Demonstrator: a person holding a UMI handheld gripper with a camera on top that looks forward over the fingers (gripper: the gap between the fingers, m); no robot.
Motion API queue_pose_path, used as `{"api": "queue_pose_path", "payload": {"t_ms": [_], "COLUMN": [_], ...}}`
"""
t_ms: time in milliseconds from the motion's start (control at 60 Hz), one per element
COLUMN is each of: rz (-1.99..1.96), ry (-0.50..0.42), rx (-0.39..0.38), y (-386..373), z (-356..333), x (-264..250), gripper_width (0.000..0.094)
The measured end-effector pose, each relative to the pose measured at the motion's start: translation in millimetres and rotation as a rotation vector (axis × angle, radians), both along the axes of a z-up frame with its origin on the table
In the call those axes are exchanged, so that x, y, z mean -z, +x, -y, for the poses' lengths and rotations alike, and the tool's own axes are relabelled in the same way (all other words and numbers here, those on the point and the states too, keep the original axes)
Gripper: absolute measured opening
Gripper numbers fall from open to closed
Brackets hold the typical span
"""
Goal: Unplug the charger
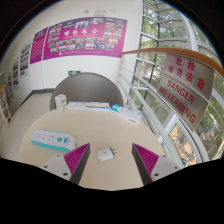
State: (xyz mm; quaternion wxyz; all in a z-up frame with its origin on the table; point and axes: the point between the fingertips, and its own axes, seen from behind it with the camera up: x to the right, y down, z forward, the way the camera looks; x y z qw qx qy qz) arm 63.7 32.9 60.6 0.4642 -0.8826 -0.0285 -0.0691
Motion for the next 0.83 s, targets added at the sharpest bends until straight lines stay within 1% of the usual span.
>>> {"api": "queue_pose_path", "payload": {"t_ms": [50,233,383,467,667,833], "rz": [-0.014,-0.011,0.0,0.002,-0.02,-0.008], "ry": [0.002,-0.007,-0.016,-0.025,-0.007,0.004], "rx": [0.005,0.032,0.024,0.026,0.019,0.029], "y": [-6.0,-25.9,-44.5,-49.1,-62.2,-59.1], "z": [22.8,115.3,188.7,217.4,262.5,270.7], "x": [-15.4,-72.5,-110.0,-123.7,-141.9,-147.4], "gripper_width": [0.0851,0.0848,0.0851,0.085,0.0852,0.0851]}}
